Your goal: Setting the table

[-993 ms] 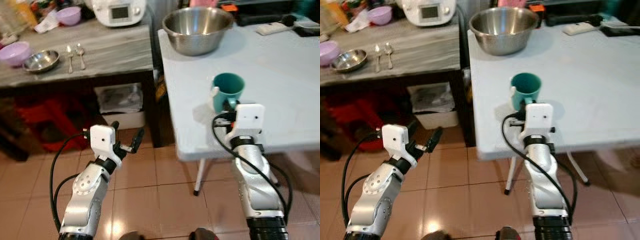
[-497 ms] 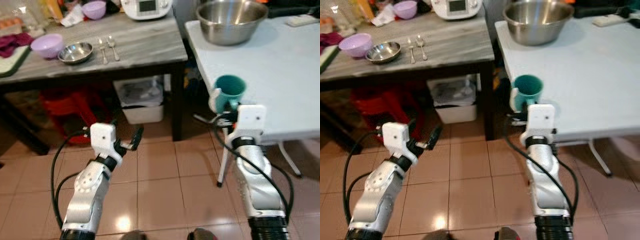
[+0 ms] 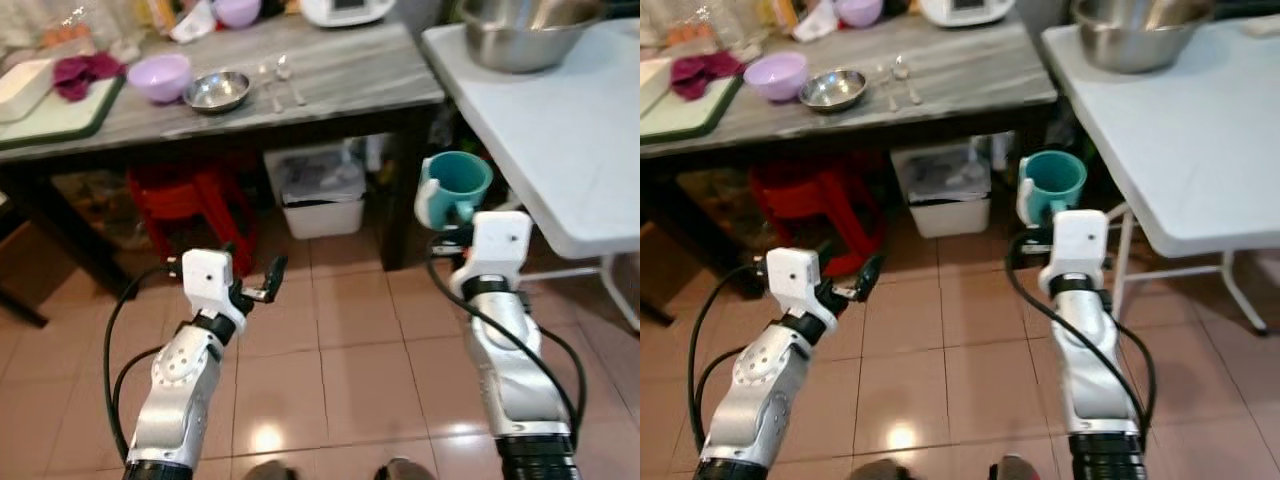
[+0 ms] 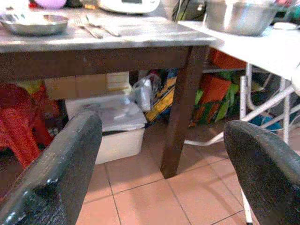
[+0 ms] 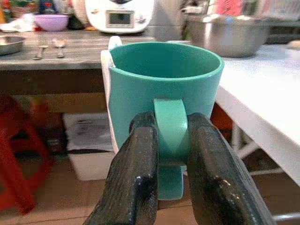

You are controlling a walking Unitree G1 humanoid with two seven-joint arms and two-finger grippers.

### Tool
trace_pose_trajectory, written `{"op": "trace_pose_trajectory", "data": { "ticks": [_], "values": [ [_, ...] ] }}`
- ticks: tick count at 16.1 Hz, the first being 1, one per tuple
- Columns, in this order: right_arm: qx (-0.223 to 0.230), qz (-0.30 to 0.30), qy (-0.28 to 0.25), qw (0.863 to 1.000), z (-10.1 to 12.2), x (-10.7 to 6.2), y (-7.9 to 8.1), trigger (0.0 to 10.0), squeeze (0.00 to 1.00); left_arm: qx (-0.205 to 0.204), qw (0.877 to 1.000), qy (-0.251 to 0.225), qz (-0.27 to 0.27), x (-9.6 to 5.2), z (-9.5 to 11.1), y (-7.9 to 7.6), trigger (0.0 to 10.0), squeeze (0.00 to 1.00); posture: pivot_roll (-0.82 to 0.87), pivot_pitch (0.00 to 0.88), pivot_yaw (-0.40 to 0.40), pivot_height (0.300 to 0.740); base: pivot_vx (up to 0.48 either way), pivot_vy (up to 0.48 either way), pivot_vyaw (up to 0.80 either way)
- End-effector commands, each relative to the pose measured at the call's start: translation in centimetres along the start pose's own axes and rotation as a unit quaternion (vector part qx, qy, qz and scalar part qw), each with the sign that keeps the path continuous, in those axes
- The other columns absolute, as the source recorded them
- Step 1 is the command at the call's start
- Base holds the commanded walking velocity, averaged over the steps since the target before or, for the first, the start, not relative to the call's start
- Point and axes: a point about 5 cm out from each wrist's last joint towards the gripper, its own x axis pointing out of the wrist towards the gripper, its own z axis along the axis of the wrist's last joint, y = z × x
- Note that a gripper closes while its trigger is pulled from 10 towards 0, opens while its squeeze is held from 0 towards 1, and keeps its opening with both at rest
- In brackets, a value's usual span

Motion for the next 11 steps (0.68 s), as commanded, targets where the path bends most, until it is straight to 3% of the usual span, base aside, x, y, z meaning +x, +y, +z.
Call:
{"op": "trace_pose_trajectory", "data": {
  "ticks": [1,7,11],
  "values": [
    [0.009,0.019,-0.019,1.000,0.82,-0.03,1.12,10.0,0.00,0.012,1.000,0.006,0.017,-0.54,-0.06,0.99,10.0,0.00,-0.11,0.136,0.086,0.740,0.000,0.469,0.00],
    [0.014,0.015,-0.017,1.000,0.71,-0.03,0.99,10.0,0.00,0.026,0.999,0.006,0.045,-0.28,-0.06,1.55,10.0,0.00,-0.11,0.132,0.089,0.740,0.000,0.468,0.00],
    [0.021,0.012,-0.018,1.000,0.74,-0.07,0.98,10.0,0.00,0.022,0.999,-0.008,0.035,-0.28,0.31,1.37,10.0,0.00,-0.11,0.133,0.091,0.740,0.000,0.000,0.00]
  ]
}}
